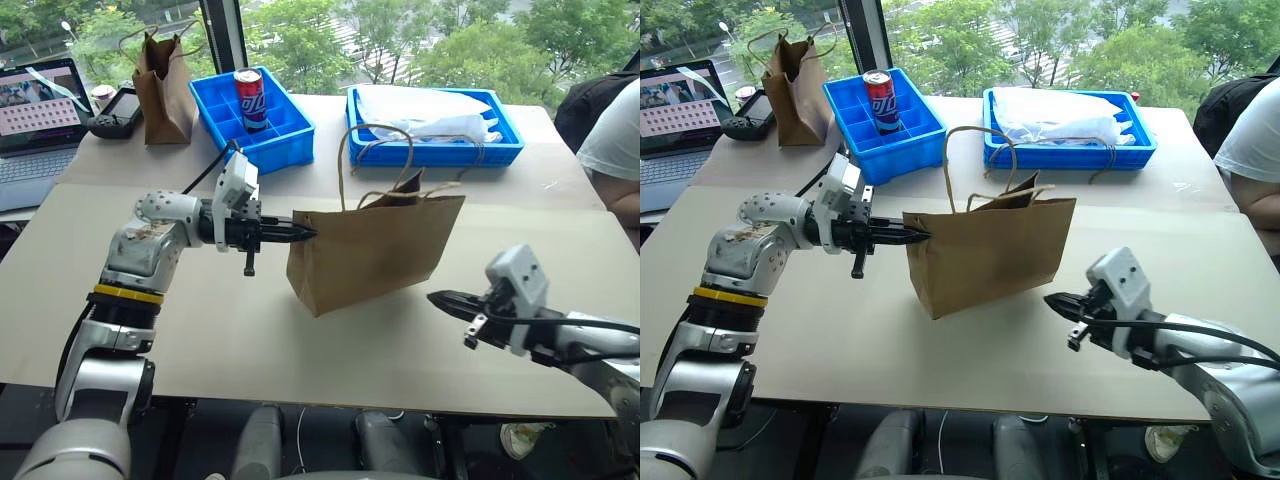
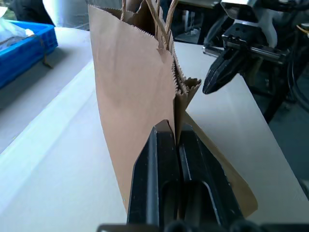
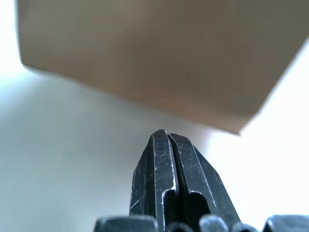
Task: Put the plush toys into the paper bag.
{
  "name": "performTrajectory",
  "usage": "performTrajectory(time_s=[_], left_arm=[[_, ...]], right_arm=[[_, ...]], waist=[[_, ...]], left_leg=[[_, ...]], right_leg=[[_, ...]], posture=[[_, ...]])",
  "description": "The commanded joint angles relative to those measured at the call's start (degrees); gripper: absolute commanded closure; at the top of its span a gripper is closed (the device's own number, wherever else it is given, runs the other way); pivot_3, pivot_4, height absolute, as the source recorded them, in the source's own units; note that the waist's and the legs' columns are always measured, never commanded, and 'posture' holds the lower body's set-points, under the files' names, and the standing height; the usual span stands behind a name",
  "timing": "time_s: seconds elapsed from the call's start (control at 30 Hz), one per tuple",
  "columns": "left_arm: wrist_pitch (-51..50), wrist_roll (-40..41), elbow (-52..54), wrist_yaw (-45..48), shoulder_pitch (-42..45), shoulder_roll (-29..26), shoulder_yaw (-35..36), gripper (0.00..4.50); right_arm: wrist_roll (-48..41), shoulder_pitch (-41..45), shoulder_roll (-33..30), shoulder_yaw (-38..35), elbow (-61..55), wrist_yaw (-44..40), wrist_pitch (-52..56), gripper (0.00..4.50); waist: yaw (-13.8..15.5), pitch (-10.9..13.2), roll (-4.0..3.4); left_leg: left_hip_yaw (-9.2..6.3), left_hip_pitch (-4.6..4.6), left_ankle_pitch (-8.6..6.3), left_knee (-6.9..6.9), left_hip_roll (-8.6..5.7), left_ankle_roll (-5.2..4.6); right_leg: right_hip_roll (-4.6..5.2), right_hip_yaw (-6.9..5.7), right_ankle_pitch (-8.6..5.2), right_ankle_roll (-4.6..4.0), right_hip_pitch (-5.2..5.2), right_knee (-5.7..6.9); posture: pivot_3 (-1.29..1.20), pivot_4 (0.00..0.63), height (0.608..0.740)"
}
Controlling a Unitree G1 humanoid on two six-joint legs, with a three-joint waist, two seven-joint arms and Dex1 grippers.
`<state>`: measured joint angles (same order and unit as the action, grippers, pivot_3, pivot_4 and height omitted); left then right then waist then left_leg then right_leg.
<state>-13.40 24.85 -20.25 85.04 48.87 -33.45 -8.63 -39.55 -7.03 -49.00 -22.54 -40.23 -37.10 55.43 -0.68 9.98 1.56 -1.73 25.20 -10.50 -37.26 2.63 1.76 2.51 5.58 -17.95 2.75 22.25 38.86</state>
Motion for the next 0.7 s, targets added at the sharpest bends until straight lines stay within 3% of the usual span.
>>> performTrajectory(time_s=[0.03,0.17,0.3,0.43,0.7], left_arm=[[15.4,-4.1,-11.8,7.0,7.7,1.5,-2.3,4.45],[38.1,-7.0,-25.3,7.5,15.6,1.8,-8.6,4.45],[58.8,-10.7,-36.3,7.5,21.8,2.8,-10.1,4.45],[55.2,-5.9,-39.0,7.5,24.4,4.0,-8.7,4.45],[46.7,-1.0,-39.7,7.5,21.5,3.6,-9.1,4.45]], right_arm=[[2.0,-4.1,-1.3,-6.4,1.1,-0.8,-1.3,4.50],[5.0,-7.4,-1.1,-8.7,2.8,0.1,-2.8,4.50],[5.8,-6.1,0.3,-9.3,3.5,2.0,-3.6,4.50],[4.1,-3.6,0.9,-8.4,3.0,1.9,-3.5,4.50],[3.8,2.1,-0.2,-4.7,4.3,1.4,-2.8,4.50]], waist=[[-0.1,0.0,0.01],[-0.4,0.0,0.02],[-0.6,0.0,0.02],[-0.5,0.0,0.03],[-0.7,0.0,0.02]], left_leg=[[0.00,0.00,0.00,-0.01,0.00,0.00],[0.01,0.01,0.00,-0.01,0.00,-0.01],[0.01,0.02,0.00,-0.01,0.00,-0.01],[0.00,0.06,0.00,-0.03,-0.02,-0.01],[-0.03,0.06,0.00,-0.04,-0.01,-0.02]], right_leg=[[0.00,0.01,0.00,0.00,0.00,0.00],[0.00,0.03,0.00,0.01,0.01,0.00],[0.00,0.06,0.00,0.01,0.01,0.00],[0.01,0.05,-0.01,0.03,0.02,0.01],[-0.01,0.03,-0.01,0.04,0.02,0.06]], posture=[[0.00,0.150,0.707],[0.00,0.150,0.707],[0.00,0.150,0.707],[0.00,0.150,0.707],[0.00,0.150,0.707]])
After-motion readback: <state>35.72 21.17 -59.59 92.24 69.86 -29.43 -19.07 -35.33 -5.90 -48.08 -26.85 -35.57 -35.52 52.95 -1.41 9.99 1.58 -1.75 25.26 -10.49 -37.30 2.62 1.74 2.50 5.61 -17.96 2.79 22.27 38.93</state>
